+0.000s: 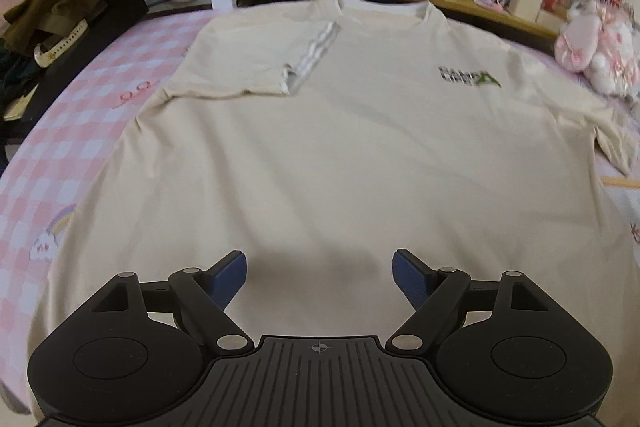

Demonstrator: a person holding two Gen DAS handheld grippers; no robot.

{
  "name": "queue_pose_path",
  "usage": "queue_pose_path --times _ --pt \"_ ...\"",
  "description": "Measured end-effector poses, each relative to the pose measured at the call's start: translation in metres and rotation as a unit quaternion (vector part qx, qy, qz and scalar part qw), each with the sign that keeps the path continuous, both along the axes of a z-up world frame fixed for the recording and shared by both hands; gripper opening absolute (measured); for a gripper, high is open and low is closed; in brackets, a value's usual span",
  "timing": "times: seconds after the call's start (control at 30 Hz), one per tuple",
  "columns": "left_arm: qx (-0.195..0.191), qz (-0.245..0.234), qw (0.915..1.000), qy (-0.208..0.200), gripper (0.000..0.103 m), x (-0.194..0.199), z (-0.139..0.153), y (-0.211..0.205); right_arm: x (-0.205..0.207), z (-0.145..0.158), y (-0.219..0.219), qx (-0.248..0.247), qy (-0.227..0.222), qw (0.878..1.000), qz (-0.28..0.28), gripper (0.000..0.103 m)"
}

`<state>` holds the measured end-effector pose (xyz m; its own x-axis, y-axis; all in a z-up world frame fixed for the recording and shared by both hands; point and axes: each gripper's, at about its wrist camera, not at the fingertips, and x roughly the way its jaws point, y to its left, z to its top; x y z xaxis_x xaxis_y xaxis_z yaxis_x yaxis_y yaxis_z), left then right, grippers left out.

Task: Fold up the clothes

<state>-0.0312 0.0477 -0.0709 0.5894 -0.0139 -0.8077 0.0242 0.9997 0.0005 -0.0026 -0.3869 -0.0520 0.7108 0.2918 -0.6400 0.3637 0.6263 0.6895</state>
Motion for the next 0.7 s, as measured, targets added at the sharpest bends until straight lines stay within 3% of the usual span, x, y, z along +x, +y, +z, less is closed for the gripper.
queue_pose_path --times 0.13,0.33,0.4,0.53,0.7 --pt "-0.001 0.02 0.9997 0.01 0.082 -0.008 0.0 -0.006 0.021 -0.021 -0.01 0.116 0.013 0.993 -0.004 0.077" --pt "0.005 0.039 0.9989 0.025 0.082 -0.011 0.0 -0.012 0.047 -0.045 -0.019 0.213 0.009 0.976 -0.037 0.07" --pt "0.01 0.035 0.9988 0.033 0.082 -0.011 -0.003 -0.016 0.049 -0.049 -0.027 0.226 -0.001 0.971 -0.073 0.063" --pt "0.014 0.034 0.9984 0.043 0.084 -0.013 -0.009 -0.018 0.042 -0.052 -0.049 0.249 -0.021 0.957 -0.149 0.059" --pt "0.012 0.044 0.9978 0.047 0.088 -0.012 -0.01 -0.017 0.038 -0.044 -0.069 0.203 -0.018 0.964 -0.174 0.059"
